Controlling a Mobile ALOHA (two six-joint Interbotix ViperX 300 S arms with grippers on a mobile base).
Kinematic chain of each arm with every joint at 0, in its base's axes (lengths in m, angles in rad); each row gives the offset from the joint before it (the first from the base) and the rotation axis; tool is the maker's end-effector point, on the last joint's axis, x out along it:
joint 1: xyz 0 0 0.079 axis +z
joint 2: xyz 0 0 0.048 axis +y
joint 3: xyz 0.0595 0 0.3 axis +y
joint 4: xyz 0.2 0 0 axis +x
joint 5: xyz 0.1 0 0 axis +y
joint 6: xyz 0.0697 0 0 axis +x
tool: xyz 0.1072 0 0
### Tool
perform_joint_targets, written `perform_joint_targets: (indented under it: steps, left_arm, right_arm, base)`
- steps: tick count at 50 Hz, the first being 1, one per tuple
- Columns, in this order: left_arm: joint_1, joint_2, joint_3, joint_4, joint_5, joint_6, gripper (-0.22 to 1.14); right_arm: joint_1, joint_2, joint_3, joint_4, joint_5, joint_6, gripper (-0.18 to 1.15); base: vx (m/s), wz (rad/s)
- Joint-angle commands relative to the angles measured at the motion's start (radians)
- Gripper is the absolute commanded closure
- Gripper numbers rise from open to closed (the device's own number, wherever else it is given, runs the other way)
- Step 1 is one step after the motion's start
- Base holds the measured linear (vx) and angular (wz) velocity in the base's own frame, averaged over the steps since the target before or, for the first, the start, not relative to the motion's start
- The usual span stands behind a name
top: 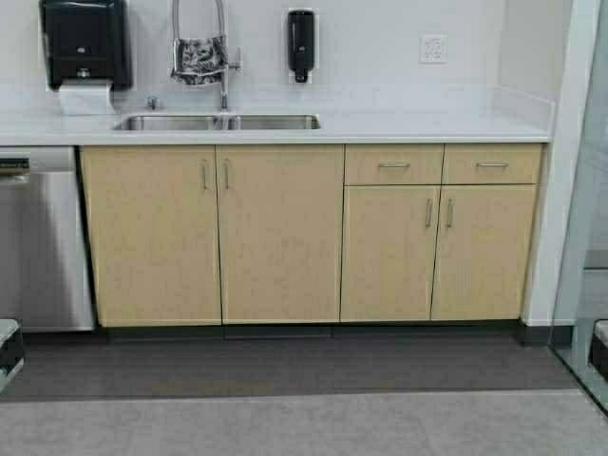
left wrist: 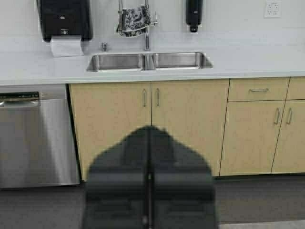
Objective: Get the cloth and wipe up the spill under the wine glass
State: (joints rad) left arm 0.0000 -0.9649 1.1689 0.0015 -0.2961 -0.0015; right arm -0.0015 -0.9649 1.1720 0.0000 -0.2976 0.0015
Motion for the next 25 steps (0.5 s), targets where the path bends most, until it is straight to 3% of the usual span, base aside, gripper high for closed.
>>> perform_joint_targets:
  steps: [1, 25]
  left_arm:
    - [-0.009, -0.011, 0.005, -0.003, 0.028, -0.034, 0.94]
    - [-0.009, -0.008, -0.005, 0.000, 0.043, -0.061, 0.89]
  right_arm:
    - [0.012, 0.009, -0.003, 0.002, -0.002, 0.000, 0.95]
    - [-0.002, 0.031, -0.017, -0.002, 0.021, -0.005, 0.92]
  base:
    - [0.01, -0.02]
    - [0.02, -0.06]
